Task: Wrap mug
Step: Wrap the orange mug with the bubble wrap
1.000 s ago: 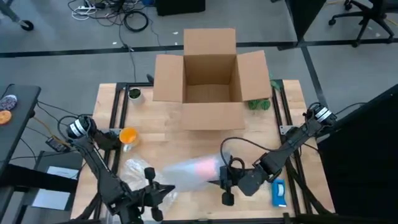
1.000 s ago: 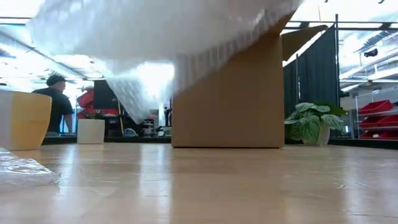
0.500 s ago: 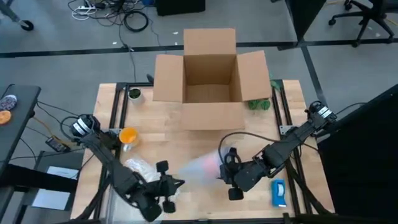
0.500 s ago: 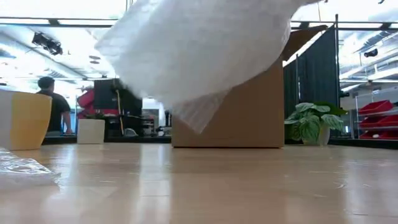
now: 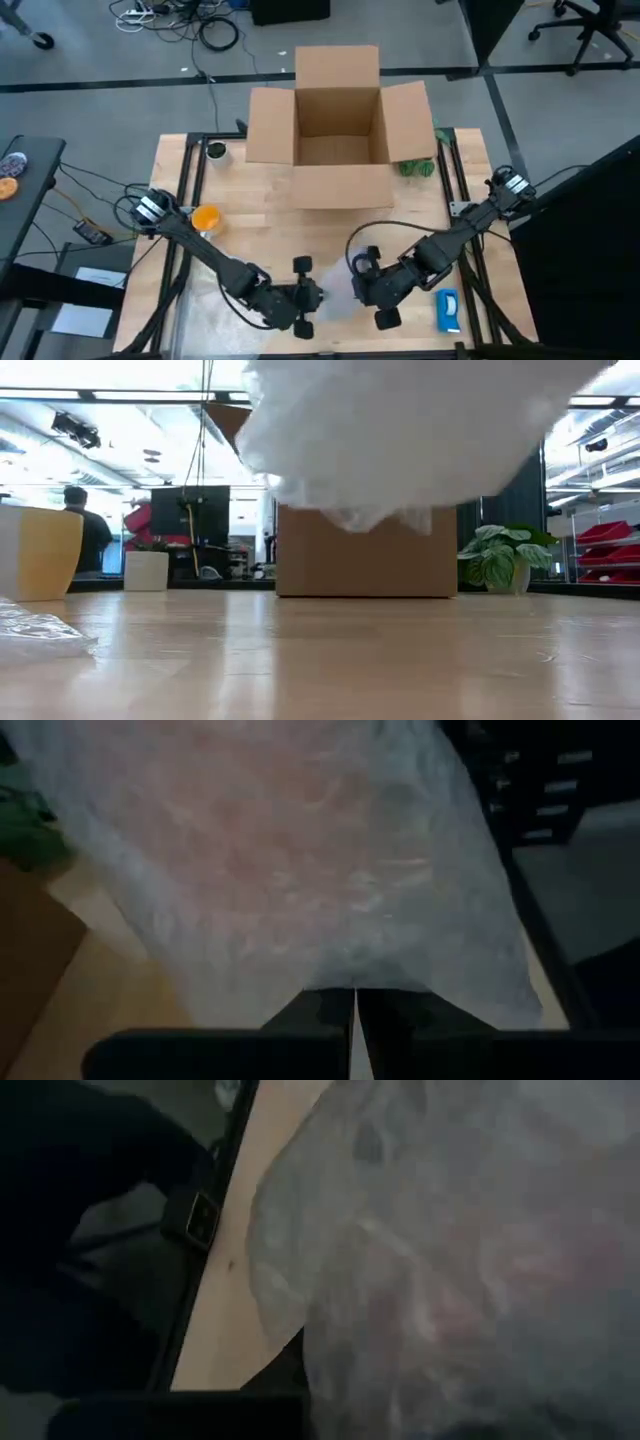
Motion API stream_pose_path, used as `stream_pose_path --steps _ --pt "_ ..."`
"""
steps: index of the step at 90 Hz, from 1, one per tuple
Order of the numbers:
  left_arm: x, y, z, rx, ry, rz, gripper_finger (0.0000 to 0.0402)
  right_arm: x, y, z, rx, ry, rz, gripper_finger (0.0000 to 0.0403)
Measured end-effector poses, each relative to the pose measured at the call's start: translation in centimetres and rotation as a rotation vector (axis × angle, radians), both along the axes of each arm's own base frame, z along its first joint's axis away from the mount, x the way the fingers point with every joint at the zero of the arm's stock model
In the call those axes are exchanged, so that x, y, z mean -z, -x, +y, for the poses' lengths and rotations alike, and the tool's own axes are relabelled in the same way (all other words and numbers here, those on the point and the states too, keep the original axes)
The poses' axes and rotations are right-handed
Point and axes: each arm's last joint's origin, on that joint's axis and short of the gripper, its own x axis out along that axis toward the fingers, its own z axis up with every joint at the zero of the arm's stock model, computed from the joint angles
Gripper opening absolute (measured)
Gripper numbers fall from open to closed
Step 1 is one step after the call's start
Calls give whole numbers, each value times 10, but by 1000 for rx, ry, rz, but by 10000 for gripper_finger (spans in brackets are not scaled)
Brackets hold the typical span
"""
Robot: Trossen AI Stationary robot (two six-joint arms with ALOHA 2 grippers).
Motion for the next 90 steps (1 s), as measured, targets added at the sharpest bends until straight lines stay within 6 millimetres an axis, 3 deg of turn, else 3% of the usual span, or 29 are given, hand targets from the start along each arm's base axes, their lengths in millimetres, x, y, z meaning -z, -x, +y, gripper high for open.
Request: stream_pose_path --steps 29,54,65,79,90 --pt "-4 -13 21 -30 -60 -23 0 10 6 -2 30 -18 134 24" --pt "-14 -9 21 -43 -119 -51 0 17 18 -13 113 9 324 24" --pt "-16 -18 24 -62 -122 -113 0 15 13 -10 73 -33 290 24" --pt "-3 -32 31 -56 -124 -108 0 10 6 -3 -16 -113 215 24" --pt "-10 -36 31 -42 -142 -182 0 15 7 -6 24 -102 249 24"
